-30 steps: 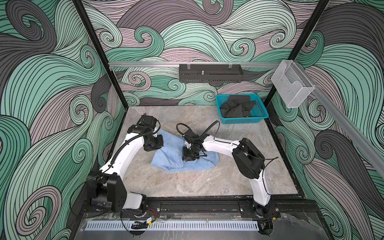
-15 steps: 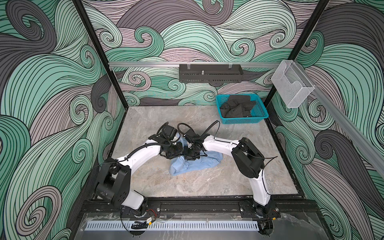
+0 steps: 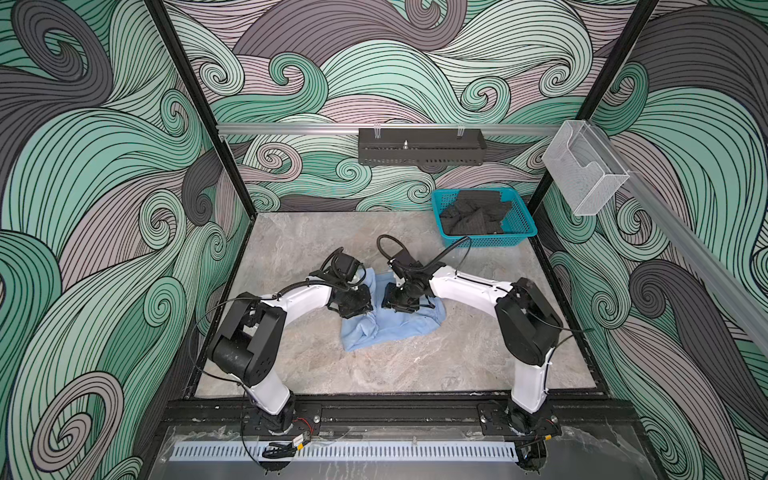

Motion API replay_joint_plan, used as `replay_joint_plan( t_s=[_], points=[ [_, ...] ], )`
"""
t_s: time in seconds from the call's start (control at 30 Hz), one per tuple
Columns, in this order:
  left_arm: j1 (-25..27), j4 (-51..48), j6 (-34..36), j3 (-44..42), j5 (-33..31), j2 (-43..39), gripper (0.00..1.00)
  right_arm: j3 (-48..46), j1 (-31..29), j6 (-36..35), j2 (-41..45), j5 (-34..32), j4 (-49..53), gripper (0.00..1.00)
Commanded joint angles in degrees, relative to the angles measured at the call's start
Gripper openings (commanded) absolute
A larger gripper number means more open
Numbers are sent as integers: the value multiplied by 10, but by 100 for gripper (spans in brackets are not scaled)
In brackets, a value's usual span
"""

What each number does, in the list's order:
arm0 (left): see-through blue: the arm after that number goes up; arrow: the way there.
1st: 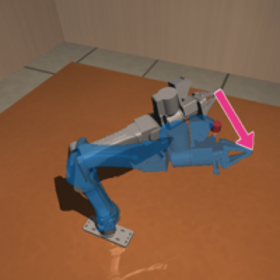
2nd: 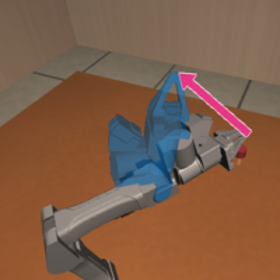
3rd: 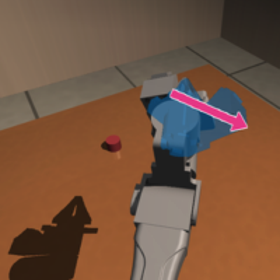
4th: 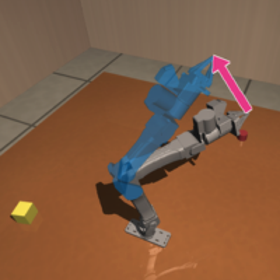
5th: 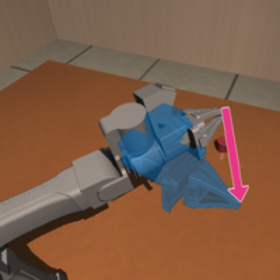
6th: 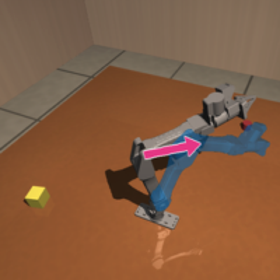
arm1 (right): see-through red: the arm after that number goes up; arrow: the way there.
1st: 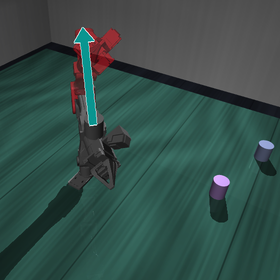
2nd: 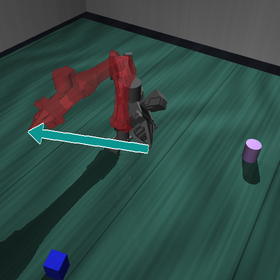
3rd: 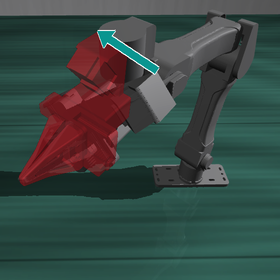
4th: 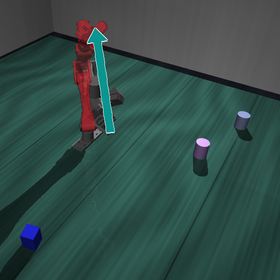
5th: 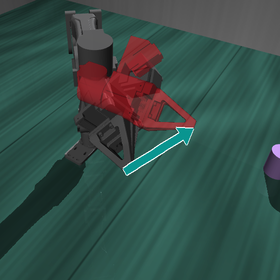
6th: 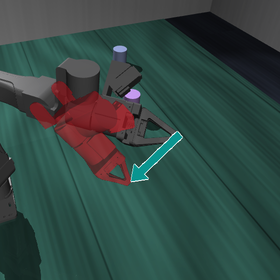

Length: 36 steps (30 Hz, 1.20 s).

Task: Fold and stack the long sleeve shirts

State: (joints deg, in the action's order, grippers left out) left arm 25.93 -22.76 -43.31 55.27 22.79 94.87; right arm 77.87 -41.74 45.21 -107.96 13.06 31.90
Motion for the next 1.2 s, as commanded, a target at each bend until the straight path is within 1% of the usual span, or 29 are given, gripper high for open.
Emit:
replay_joint_plan(
  t_s=[0.0, 0.13, 0.27, 0.37, 0.5, 0.6, 0.7, 0.87, 0.93, 1.03, 1.17],
  points=[
    [-5, 6, 4, 14, 6, 26, 0, -4, 42, -47, 50, -46, 57, 55],
    [-5, 9, 2, 24, 19, 39, 0, -26, 123, -109, 73, -32, 71, 56],
    [-4, -3, 1, 40, 25, 31, 0, -47, 192, -182, 62, 8, 62, 55],
    [-3, -20, -4, 56, 30, 18, 0, -66, 233, -209, 46, 37, 42, 54],
    [5, -44, -5, 81, 34, -1, 0, -82, 267, -230, 24, 61, 20, 53],
    [13, -62, -6, 96, 34, -3, 0, -76, 283, -241, -8, 85, 13, 50],
    [19, -72, -8, 109, 32, -3, 0, -73, 287, -244, -31, 118, 1, 44],
    [31, -91, -10, 142, 30, 4, 0, -72, 289, -254, -44, 147, 2, 25],
    [37, -104, -11, 161, 26, 8, 0, -81, 288, -254, -37, 151, 0, 21],
    [52, -112, -20, 195, 19, 20, 0, -100, 288, -249, -26, 161, -7, 18],
    [83, -123, -38, 253, 5, 58, 0, -125, 284, -242, -1, 163, -14, 18]
  ],
)
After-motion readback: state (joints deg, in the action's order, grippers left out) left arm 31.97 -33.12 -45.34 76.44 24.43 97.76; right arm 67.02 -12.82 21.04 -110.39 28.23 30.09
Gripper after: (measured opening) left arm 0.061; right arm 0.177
